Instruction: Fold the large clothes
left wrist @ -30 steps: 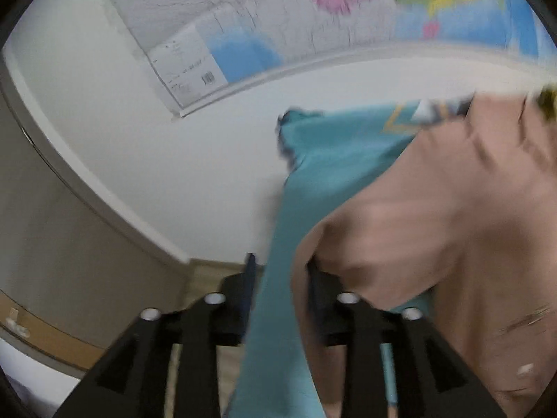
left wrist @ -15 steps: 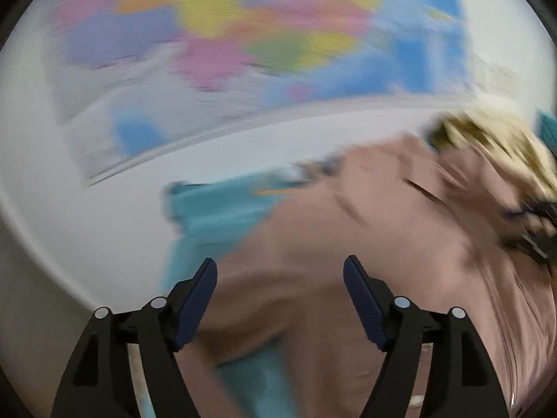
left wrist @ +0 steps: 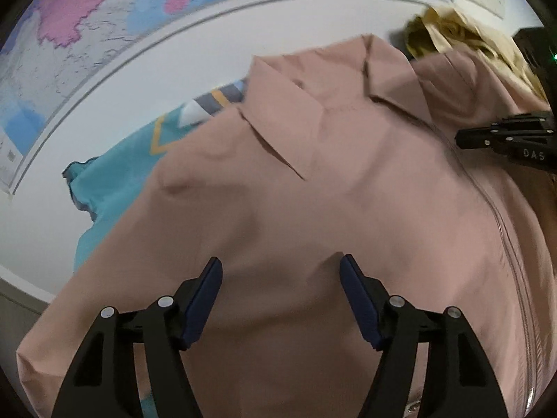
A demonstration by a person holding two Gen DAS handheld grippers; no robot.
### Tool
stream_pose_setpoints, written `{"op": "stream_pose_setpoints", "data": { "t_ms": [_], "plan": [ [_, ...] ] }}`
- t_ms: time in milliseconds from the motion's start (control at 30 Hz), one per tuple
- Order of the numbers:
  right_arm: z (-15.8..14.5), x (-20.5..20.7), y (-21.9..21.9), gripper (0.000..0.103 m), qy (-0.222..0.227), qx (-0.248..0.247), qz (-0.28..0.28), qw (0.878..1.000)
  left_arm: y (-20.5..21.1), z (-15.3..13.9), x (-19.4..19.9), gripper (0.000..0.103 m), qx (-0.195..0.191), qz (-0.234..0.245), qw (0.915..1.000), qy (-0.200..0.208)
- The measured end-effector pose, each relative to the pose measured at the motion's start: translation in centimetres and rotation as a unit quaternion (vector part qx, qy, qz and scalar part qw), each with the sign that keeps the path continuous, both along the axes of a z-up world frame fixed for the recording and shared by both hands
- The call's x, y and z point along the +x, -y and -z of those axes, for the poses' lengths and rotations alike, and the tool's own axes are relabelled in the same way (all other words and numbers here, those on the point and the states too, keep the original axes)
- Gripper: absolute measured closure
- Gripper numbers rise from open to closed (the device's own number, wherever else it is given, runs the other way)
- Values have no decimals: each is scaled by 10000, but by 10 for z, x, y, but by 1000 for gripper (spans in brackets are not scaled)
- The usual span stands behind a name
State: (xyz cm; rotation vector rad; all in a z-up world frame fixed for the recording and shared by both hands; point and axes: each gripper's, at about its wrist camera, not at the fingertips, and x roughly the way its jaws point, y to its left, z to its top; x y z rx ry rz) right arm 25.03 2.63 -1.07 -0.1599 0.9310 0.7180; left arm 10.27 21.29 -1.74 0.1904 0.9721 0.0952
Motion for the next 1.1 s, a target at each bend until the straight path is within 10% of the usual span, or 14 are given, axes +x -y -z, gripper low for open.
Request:
{"op": "stream_pose_setpoints", "data": {
  "t_ms": [100,167,233,300,533,1100],
  "plan": [
    [-3,4,5,99,-508,254,-11,9984,-9,-9,-1,35,-77,-54,9999,53],
    [3,-6,3,53,-605,124,-128,9980,-9,-7,-5,35,-102,-9,9999,30],
    [5,-16,-3,45,-488,-29,-207,9986,-7,-3,-6,33,-96,53,9999,-1],
    [8,-27,-16,45,-206,-307,-303,9989,-3,3,-6,33,-87,117,9999,-66],
    [5,-27,-25,93,151,-587,-341,9976,0,6,4,32,-73,121,9999,-96],
    [-20,20,-27,94,209,1,27,9998,-35,-26,-49,26,-499,95,9983,299]
  ]
}}
